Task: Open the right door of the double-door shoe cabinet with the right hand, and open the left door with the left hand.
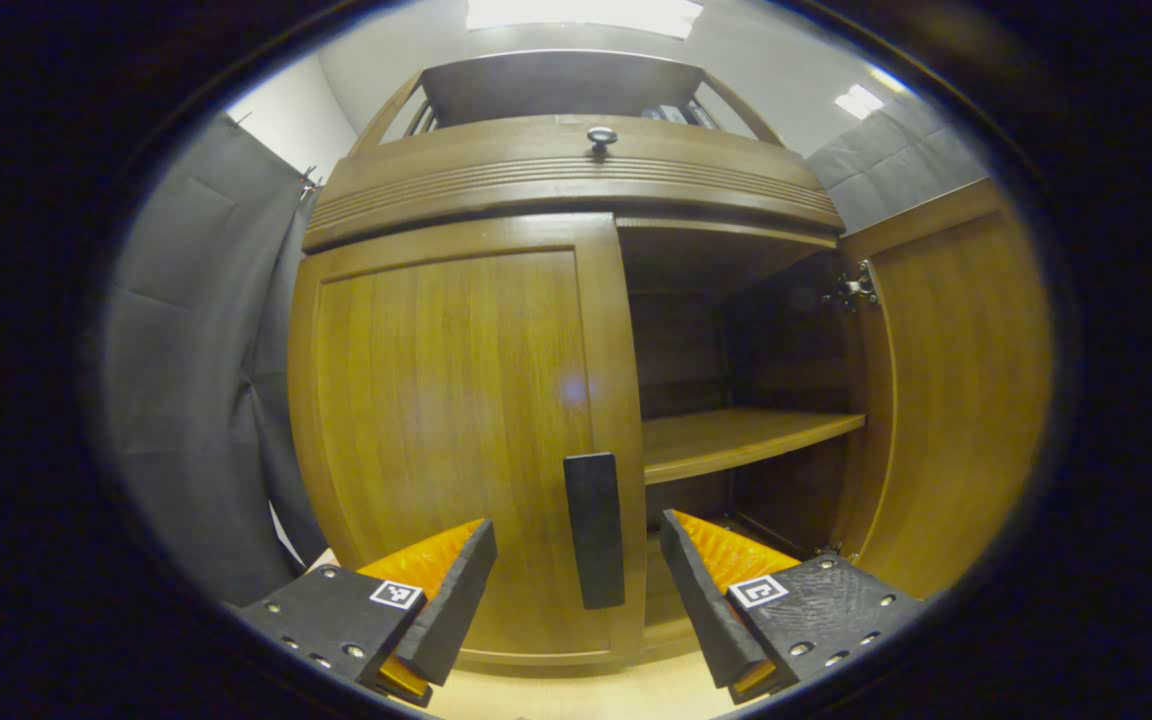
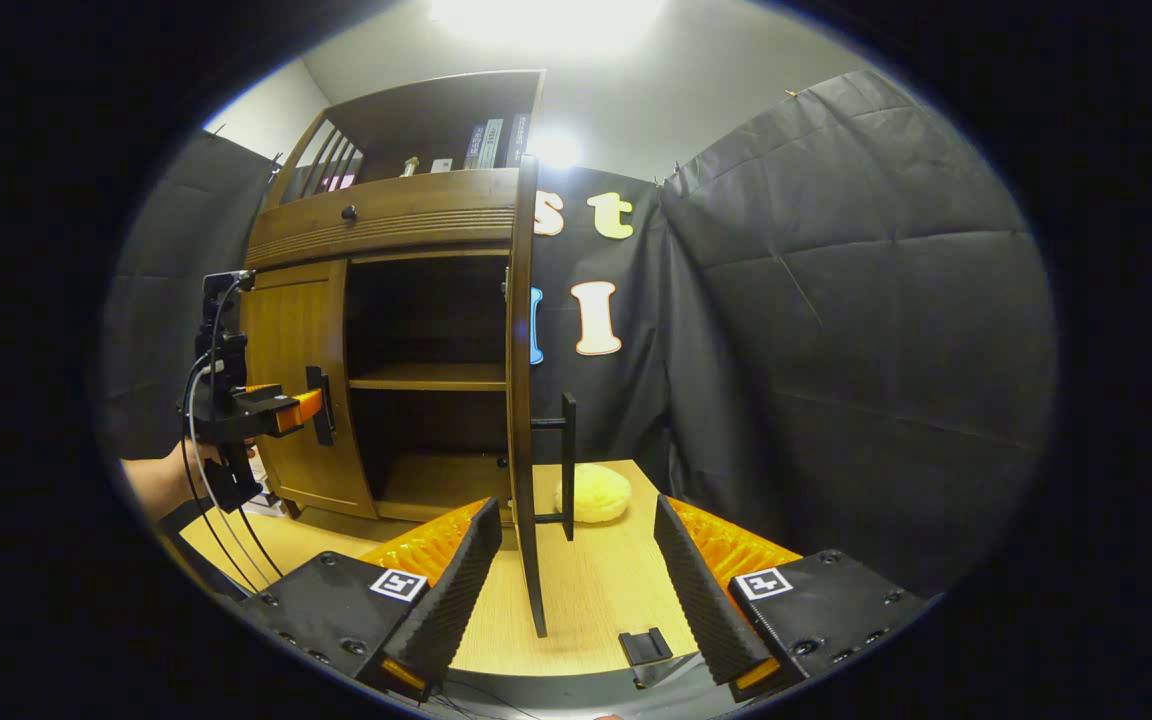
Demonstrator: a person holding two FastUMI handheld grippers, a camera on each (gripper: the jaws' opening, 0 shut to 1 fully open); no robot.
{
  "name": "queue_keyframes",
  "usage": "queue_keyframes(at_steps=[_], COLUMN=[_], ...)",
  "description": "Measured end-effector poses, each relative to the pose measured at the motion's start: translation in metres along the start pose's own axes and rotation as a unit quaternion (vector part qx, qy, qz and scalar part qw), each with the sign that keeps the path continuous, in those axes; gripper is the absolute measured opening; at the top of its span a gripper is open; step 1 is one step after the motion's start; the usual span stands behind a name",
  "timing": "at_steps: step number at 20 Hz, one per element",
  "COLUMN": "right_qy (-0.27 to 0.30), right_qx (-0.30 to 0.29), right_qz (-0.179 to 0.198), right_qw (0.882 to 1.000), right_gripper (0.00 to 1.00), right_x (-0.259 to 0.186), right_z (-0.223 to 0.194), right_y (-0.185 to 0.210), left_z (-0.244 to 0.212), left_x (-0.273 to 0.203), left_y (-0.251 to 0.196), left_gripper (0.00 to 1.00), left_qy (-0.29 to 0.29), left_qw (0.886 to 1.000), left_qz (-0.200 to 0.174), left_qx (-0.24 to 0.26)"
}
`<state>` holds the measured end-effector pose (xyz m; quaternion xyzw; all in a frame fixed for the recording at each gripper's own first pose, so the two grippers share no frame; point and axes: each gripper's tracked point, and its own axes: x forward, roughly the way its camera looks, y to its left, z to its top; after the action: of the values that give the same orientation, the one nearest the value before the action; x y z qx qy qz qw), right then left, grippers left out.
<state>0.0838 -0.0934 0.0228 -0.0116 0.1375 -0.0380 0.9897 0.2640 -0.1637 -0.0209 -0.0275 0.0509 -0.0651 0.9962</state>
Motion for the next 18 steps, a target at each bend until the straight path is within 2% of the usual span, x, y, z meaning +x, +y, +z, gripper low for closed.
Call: queue_keyframes(at_steps=[1,2,4,6,8,9,11,12,13,14,16,18], right_qy=[0.002,0.004,0.010,0.015,0.016,0.016,0.006,0.001,-0.002,-0.003,-0.001,-0.003], right_qx=[-0.001,-0.001,0.001,0.005,0.011,0.014,0.011,0.006,0.004,0.003,0.004,0.003], right_qz=[-0.004,-0.005,-0.006,-0.003,-0.004,-0.004,-0.008,-0.010,-0.009,-0.006,0.000,0.006], right_qw=[1.000,1.000,1.000,1.000,1.000,1.000,1.000,1.000,1.000,1.000,1.000,1.000], right_gripper=[0.96,0.93,0.96,0.93,0.93,0.96,0.93,0.96,0.96,0.96,0.96,0.96], right_x=[0.000,-0.001,-0.001,-0.001,0.000,0.001,0.000,0.000,0.000,0.001,0.002,0.004], right_z=[-0.001,-0.002,-0.006,-0.009,-0.010,-0.010,-0.006,-0.005,-0.003,-0.003,-0.003,-0.002], right_y=[-0.001,-0.001,-0.003,-0.003,-0.004,-0.004,-0.005,-0.006,-0.006,-0.005,-0.002,0.002], left_z=[-0.003,-0.006,-0.010,-0.017,-0.019,-0.022,-0.025,-0.024,-0.025,-0.016,-0.024,-0.025], left_x=[0.007,0.014,0.023,0.029,0.035,0.037,0.040,0.043,0.053,0.024,0.051,0.043], left_y=[-0.002,-0.002,-0.004,-0.004,-0.005,-0.006,-0.006,-0.007,-0.013,-0.016,-0.016,-0.014], left_gripper=[0.95,0.95,0.95,0.95,0.84,0.78,0.67,0.61,0.67,0.54,0.29,0.23], left_qy=[0.004,0.006,0.015,0.024,0.026,0.028,0.036,0.034,0.028,0.028,0.029,0.044], left_qw=[1.000,1.000,1.000,1.000,1.000,0.999,0.999,0.999,0.999,0.999,0.999,0.998], left_qz=[0.002,0.003,0.005,0.009,0.017,0.017,0.022,0.019,0.008,0.012,0.019,0.018], left_qx=[0.002,0.003,0.006,0.006,0.002,0.000,-0.004,-0.009,-0.019,-0.029,-0.028,-0.028])
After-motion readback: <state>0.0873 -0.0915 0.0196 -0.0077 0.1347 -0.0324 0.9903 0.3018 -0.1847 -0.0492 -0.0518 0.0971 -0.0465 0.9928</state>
